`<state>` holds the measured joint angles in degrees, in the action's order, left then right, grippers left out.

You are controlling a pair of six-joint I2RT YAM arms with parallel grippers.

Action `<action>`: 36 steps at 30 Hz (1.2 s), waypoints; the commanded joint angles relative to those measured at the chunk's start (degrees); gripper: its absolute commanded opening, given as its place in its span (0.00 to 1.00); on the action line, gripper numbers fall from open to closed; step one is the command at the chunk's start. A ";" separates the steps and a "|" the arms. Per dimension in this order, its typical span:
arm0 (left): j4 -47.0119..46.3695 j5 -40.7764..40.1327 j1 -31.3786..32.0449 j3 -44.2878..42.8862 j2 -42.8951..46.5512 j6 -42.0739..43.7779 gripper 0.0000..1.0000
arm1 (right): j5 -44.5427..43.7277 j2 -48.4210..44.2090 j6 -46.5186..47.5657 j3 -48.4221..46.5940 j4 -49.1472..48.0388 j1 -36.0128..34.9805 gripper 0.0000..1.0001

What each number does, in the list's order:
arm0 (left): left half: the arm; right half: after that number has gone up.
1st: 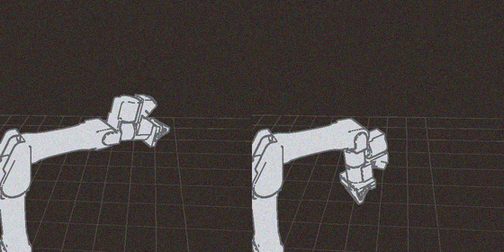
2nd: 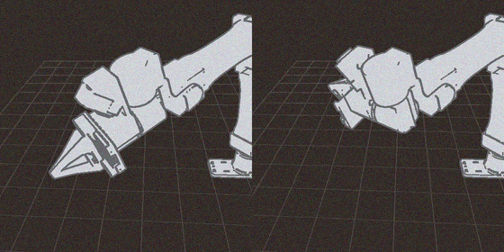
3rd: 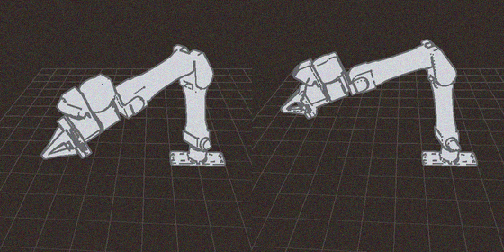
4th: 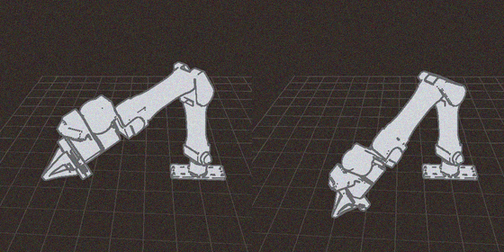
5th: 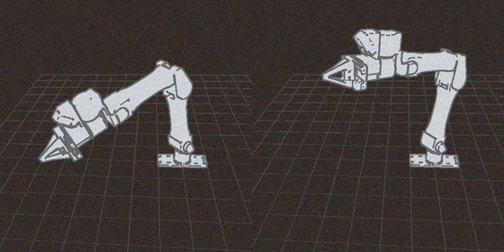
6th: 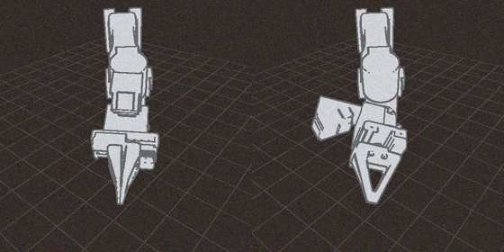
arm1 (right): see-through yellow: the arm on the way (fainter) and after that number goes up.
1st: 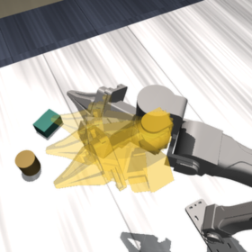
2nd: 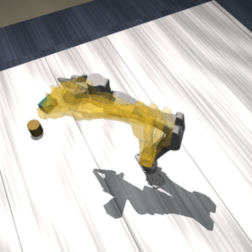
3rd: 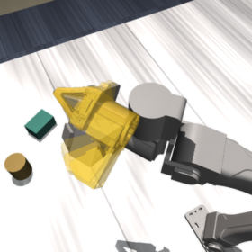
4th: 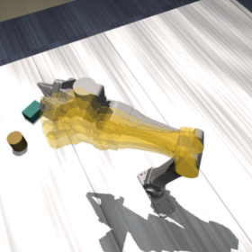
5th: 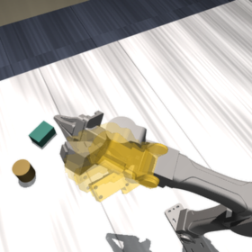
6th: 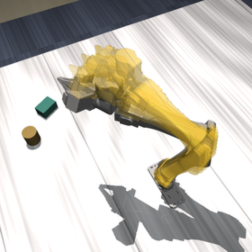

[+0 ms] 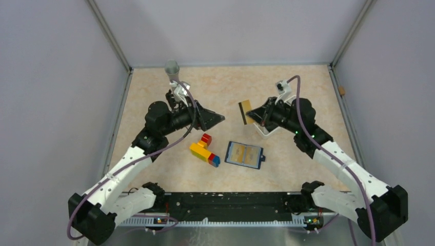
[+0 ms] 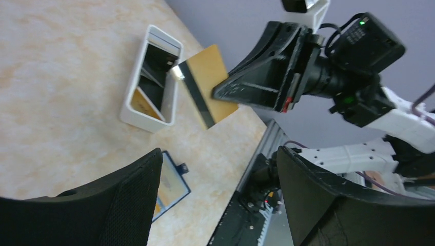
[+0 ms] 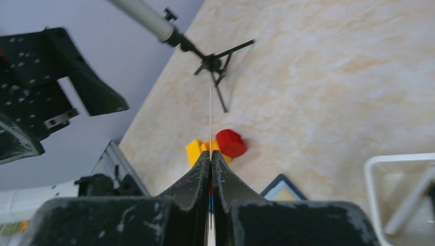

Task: Put the credit cards into the card holder
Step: Pick up the credit card from the storage box, then insert the credit card into the card holder.

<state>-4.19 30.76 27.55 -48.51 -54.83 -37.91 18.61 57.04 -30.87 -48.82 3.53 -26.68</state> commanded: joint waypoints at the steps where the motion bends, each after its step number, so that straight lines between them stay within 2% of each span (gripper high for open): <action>1: -15.86 4.45 3.68 4.02 -1.07 -7.40 0.82 | 3.05 -1.86 -8.42 5.97 -24.75 -6.43 0.00; 7: -23.32 1.70 7.68 8.76 -0.36 -10.24 0.82 | 1.34 -3.03 -12.35 11.40 -37.22 -9.63 0.00; 13: -27.35 2.88 8.24 9.31 -1.97 -13.32 0.81 | 2.40 -4.31 -13.82 12.99 -39.43 -9.80 0.00; 26: -30.70 2.77 10.16 6.71 -6.00 -16.20 0.44 | 7.44 -1.81 -15.67 13.41 -40.51 -10.37 0.00; 34: -31.11 0.78 10.18 7.58 -6.38 -16.69 0.36 | 8.60 -2.14 -16.00 15.23 -38.15 -10.41 0.00; 36: -31.72 0.09 10.18 7.73 -6.68 -16.99 0.29 | 8.88 -2.27 -16.40 15.76 -38.21 -10.41 0.00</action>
<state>-31.24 32.56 37.56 -39.33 -61.30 -54.15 25.85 55.24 -46.85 -34.09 -33.36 -36.29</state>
